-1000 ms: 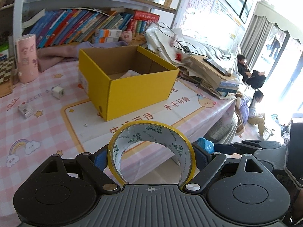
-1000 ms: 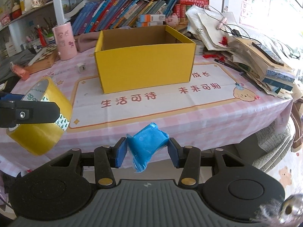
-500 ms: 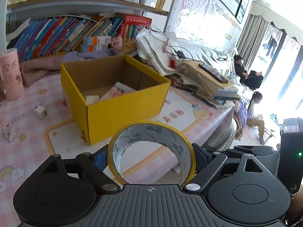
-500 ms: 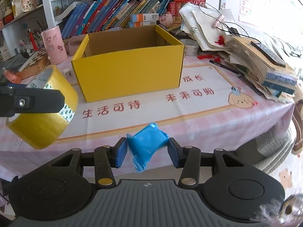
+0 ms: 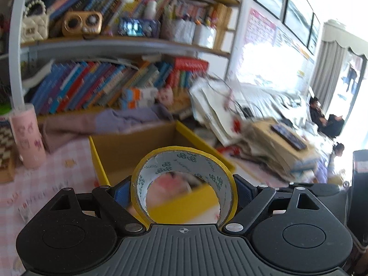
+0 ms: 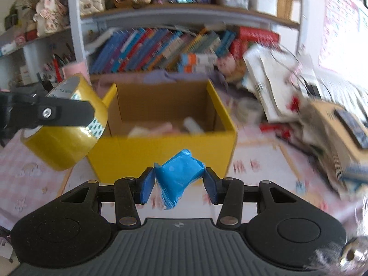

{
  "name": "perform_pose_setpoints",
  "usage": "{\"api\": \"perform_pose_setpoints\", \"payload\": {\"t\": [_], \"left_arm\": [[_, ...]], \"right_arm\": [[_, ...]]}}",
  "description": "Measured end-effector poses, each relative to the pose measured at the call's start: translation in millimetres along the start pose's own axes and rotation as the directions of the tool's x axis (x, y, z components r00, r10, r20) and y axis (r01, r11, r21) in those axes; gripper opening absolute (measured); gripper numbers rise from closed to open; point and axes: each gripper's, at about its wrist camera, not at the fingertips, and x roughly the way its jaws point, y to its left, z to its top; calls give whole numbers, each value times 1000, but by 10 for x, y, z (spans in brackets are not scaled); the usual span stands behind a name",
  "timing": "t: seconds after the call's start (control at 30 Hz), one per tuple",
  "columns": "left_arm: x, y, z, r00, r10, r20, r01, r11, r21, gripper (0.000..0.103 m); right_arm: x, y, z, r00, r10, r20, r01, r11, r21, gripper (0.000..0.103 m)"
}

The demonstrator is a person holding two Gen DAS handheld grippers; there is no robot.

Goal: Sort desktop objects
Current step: 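Carry the tape roll and blue toy with both tools over the yellow box, then lower the tape roll with left tool while right tool lowers the blue toy into the box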

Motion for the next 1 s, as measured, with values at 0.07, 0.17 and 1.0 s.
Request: {"api": "perform_pose_setpoints", "payload": {"t": [0.07,0.17,1.0], "left_arm": [[76,9,114,999,28,25,-28,1000,0,89],[211,15,242,997,69,46,-69,998,7,89],[1792,478,252,936,259,-239,-261,965,20,89]], "right_arm": [[86,-58,139,999,24,22,-24,999,-22,44],[217,-110,322,997,59,46,-56,996,-67,44],[1665,-174,798,954,195,-227,-272,878,-392,44]]}}
